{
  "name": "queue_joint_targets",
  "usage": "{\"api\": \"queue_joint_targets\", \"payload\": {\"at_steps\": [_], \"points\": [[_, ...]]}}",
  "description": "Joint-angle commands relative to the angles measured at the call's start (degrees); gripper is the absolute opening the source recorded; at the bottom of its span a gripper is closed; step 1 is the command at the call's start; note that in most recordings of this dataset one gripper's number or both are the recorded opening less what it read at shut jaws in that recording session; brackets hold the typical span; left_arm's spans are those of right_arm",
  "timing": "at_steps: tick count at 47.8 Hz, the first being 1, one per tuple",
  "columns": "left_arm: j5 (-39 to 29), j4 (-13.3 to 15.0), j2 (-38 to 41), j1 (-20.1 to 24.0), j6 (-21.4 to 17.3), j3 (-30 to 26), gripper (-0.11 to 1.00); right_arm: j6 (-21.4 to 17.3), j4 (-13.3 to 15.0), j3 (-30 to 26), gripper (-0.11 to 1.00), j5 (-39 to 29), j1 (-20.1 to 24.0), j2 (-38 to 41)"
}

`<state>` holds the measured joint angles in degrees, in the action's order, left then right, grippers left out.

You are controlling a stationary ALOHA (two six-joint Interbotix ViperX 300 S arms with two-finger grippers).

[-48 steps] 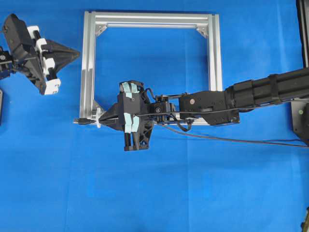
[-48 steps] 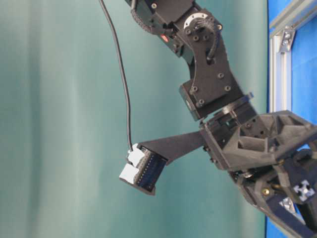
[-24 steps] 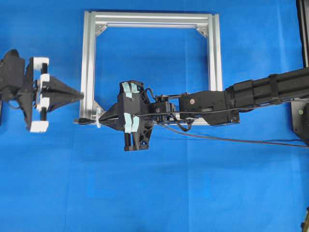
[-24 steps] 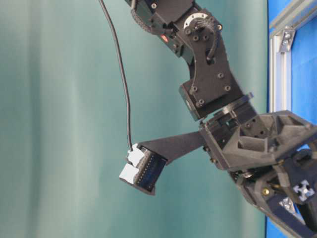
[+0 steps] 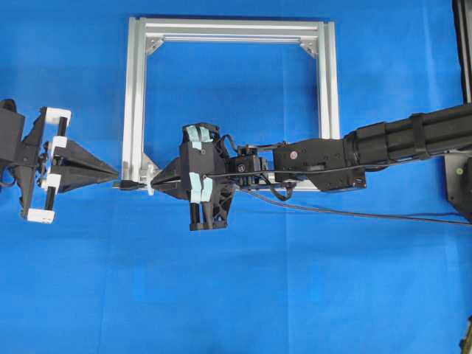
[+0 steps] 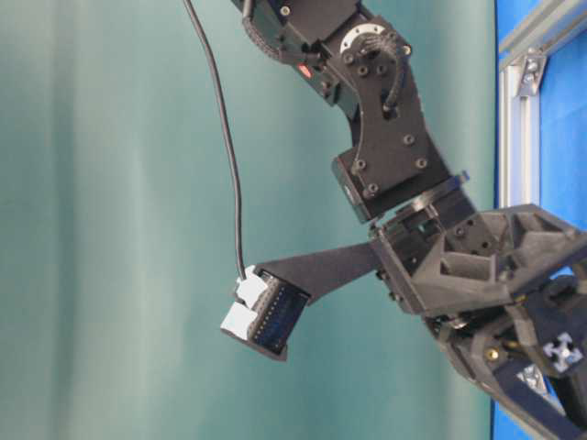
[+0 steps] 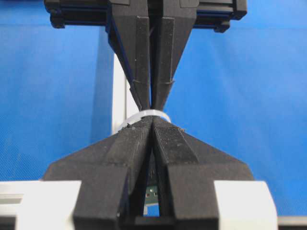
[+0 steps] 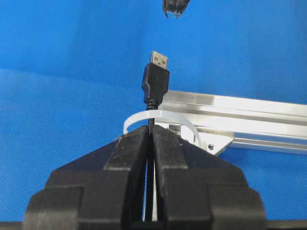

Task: Insert the wire through the string loop located on the left side.
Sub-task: 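Move the open left gripper toward the plug emerging from the loop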

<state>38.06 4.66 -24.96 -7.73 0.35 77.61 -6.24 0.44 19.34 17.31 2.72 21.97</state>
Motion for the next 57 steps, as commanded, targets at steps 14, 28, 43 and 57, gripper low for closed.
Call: {"api": "queue_joint_targets", "payload": {"at_steps": [14, 28, 43, 57], "points": [[-1.14, -0.18, -0.18, 0.00, 0.53, -1.14, 0.00, 0.09, 0.09, -1.14, 0.03, 0.26, 0.00, -1.14], [-1.23, -0.18, -0.35, 0.18, 0.70, -1.49, 0.36, 0.09, 0.09, -1.14, 0.03, 0.26, 0.00, -1.14], [-1.32, -0.18, 0.09, 0.79, 0.70, -2.29, 0.91, 0.09, 0.09, -1.05, 0.03, 0.26, 0.00, -1.14], [-2.46, -0.18, 5.89, 1.05, 0.79, -4.13, 0.91, 0.09, 0.09, -1.05, 0.03, 0.26, 0.00, -1.14]]}}
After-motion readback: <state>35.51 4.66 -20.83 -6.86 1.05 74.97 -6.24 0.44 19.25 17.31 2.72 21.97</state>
